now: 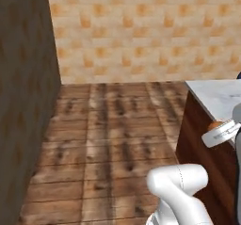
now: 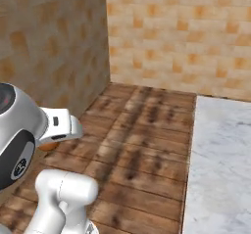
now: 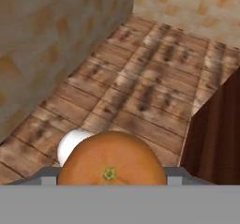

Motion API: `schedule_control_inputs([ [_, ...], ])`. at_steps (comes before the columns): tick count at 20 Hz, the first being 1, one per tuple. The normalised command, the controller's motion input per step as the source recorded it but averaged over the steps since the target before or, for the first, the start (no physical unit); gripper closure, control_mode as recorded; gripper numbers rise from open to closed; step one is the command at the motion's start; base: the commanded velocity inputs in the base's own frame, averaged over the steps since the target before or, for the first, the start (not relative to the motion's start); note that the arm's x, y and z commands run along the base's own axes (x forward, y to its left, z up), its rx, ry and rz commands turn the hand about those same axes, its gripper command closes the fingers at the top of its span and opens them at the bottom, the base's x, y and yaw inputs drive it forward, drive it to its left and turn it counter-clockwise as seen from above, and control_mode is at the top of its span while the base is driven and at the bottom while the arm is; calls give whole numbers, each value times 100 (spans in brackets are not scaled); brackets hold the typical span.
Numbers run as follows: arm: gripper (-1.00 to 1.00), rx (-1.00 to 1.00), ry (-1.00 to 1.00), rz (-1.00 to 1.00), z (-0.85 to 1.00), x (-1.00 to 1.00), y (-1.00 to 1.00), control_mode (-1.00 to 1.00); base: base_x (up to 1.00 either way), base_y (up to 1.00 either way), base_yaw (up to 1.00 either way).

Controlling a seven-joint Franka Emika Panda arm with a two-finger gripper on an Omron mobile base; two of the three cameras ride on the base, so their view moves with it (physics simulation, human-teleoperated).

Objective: Retrieve the orange and tangerine from the fridge and place them into the bowl on the dining table.

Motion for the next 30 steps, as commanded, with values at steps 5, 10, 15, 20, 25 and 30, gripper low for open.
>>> schedule_control_inputs([
  [5,100,0,0,0,0,0,0,100,100,11,-51],
  [10,100,0,0,0,0,0,0,100,100,41,-51],
  [15,100,0,0,0,0,0,0,100,100,69,-52],
  [20,100,0,0,0,0,0,0,100,100,93,-51],
  [25,100,0,0,0,0,0,0,100,100,98,-51],
  [30,100,0,0,0,0,0,0,100,98,77,-58],
])
